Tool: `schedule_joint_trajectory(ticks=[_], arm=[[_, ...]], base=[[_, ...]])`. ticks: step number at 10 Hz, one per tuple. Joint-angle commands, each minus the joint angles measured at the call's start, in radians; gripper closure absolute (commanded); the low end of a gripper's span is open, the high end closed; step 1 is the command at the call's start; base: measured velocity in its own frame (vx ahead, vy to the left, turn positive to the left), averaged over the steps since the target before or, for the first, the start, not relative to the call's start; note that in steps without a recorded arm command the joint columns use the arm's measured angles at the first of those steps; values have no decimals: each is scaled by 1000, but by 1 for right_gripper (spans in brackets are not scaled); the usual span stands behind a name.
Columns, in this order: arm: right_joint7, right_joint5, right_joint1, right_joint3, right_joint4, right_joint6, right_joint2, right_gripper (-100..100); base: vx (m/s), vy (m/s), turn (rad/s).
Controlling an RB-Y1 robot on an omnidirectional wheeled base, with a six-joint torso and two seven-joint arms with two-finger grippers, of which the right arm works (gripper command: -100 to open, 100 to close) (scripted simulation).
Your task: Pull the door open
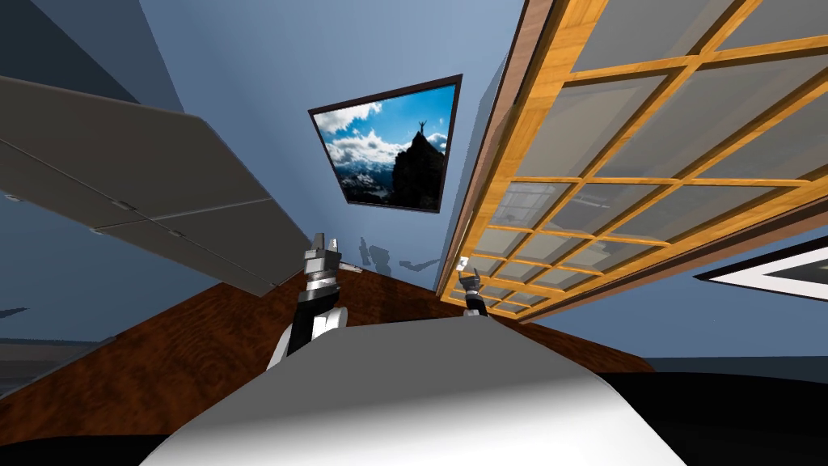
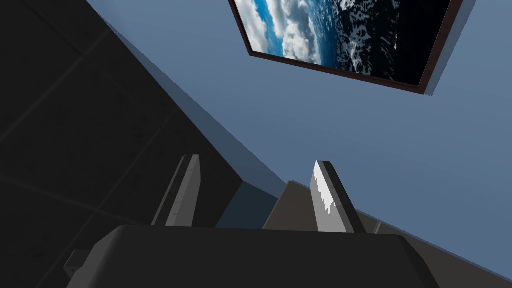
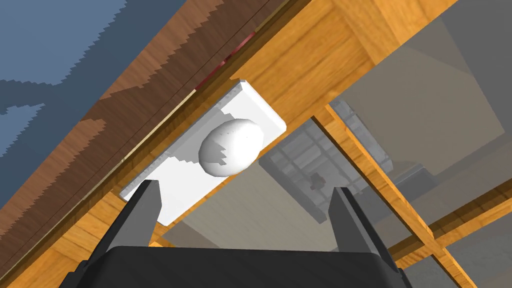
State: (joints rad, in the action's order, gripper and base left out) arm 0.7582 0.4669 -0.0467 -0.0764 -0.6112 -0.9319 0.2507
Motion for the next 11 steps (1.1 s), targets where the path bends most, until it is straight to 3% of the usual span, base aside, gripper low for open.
schedule_joint_trajectory(ticks=[1, 4, 11], arm=[[50, 26, -4, -8, -5, 6, -8, -100], [109, 44, -7, -13, -8, 10, -13, -100], [309, 124, -18, -37, -25, 29, -35, -100]], base=[[-63, -11, 60], [-51, -15, 31], [-54, -16, 37]])
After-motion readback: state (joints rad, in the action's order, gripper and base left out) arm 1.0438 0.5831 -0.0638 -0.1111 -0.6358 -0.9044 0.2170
